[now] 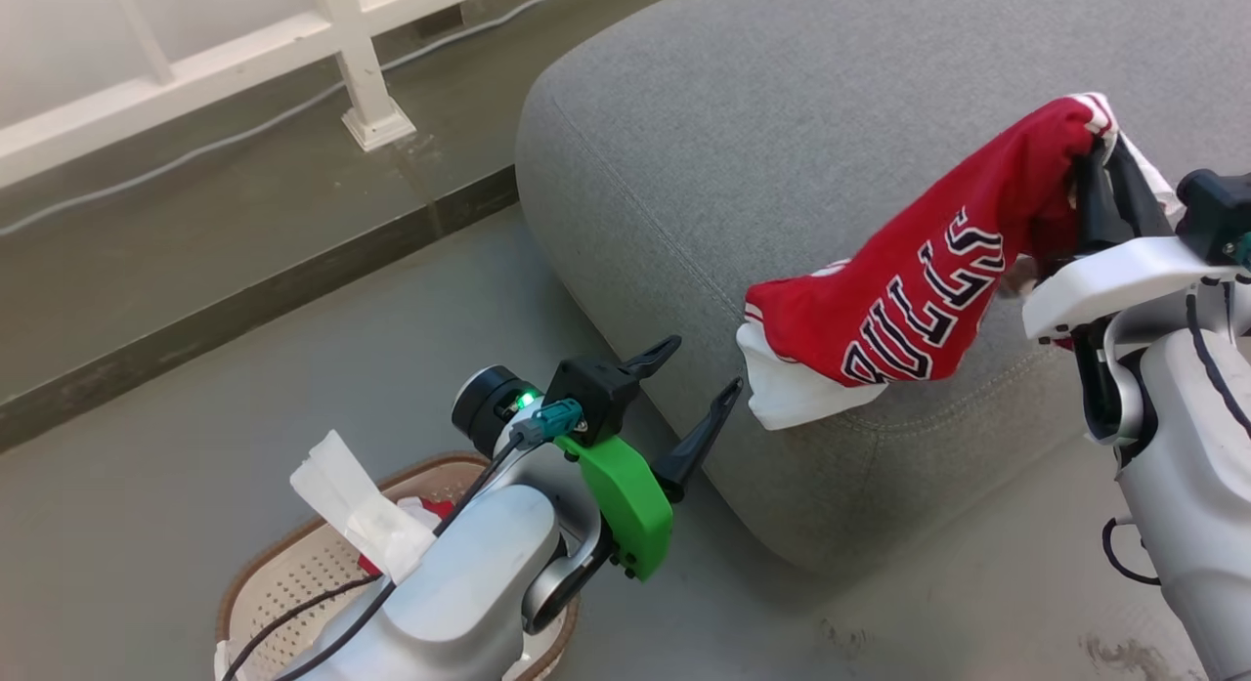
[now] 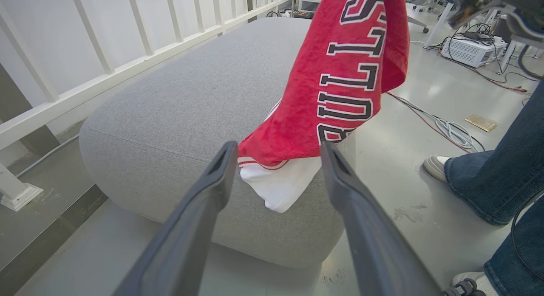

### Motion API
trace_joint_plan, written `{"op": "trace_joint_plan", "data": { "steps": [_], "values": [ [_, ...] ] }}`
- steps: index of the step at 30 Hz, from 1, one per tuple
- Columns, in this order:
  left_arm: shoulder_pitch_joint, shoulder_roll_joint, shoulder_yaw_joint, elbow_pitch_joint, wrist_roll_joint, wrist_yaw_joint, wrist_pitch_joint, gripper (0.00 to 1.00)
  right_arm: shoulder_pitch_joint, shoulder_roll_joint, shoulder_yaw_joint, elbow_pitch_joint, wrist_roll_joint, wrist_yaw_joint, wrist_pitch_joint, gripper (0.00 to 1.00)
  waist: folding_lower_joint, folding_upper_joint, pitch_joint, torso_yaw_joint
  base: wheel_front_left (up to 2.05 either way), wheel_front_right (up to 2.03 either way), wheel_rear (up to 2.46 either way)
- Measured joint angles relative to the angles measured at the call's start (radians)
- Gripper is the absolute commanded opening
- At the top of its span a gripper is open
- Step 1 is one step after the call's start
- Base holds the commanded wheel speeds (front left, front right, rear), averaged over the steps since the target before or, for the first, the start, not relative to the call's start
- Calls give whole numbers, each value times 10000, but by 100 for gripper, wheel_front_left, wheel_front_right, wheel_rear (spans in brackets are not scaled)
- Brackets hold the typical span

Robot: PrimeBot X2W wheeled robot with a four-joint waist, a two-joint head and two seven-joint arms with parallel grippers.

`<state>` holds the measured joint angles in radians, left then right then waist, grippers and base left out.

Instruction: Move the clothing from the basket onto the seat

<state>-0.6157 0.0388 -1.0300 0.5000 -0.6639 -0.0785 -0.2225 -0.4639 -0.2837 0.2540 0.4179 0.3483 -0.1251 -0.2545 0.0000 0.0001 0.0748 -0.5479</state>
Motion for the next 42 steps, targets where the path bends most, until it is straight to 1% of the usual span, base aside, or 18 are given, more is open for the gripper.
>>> {"op": "trace_joint_plan", "data": {
  "steps": [6,9,11,14,20,27,29,30,35,38,42],
  "values": [
    [-3,6,-6,-23,61,10,0,100,-50,-56,-75,-130,-73,0,0,0,0,0,235,-53,0,0,0],
    [-4,10,50,-63,88,130,0,100,-331,-56,-75,-67,-65,8,0,0,0,0,352,-34,0,0,0],
    [-12,19,88,-144,90,219,4,100,-678,-107,-81,-2,-61,29,0,0,0,0,449,-13,0,0,0],
    [-51,31,25,-291,153,280,38,100,-1276,-403,-263,42,-29,123,2,0,0,0,626,81,0,0,0],
    [-451,36,-59,-708,295,416,301,100,-2854,-748,-702,36,123,194,176,0,0,0,1144,435,0,0,0],
    [-988,65,-274,-1294,794,439,583,100,-4387,-1212,-1256,82,242,192,364,0,0,0,1906,1066,0,0,0],
    [-1146,73,-345,-1465,834,439,648,100,-4725,-1358,-1394,163,242,190,368,0,1,0,2121,1291,0,0,0],
    [-1294,73,-399,-1613,895,439,704,100,-5012,-1528,-1565,267,244,180,368,0,1,0,2331,1533,0,0,0],
    [-1482,86,-531,-1881,1214,435,782,100,-5463,-1902,-2031,872,307,163,368,0,1,0,2799,2194,0,0,0],
    [-1521,90,-546,-1981,1231,435,865,100,-5621,-1937,-2360,1262,430,92,370,0,1,0,3041,2597,0,0,0],
    [-1726,128,-533,-2224,1317,437,965,100,-5941,-2034,-2633,1770,587,90,370,0,2,0,3381,3048,0,0,0]
  ]
}}
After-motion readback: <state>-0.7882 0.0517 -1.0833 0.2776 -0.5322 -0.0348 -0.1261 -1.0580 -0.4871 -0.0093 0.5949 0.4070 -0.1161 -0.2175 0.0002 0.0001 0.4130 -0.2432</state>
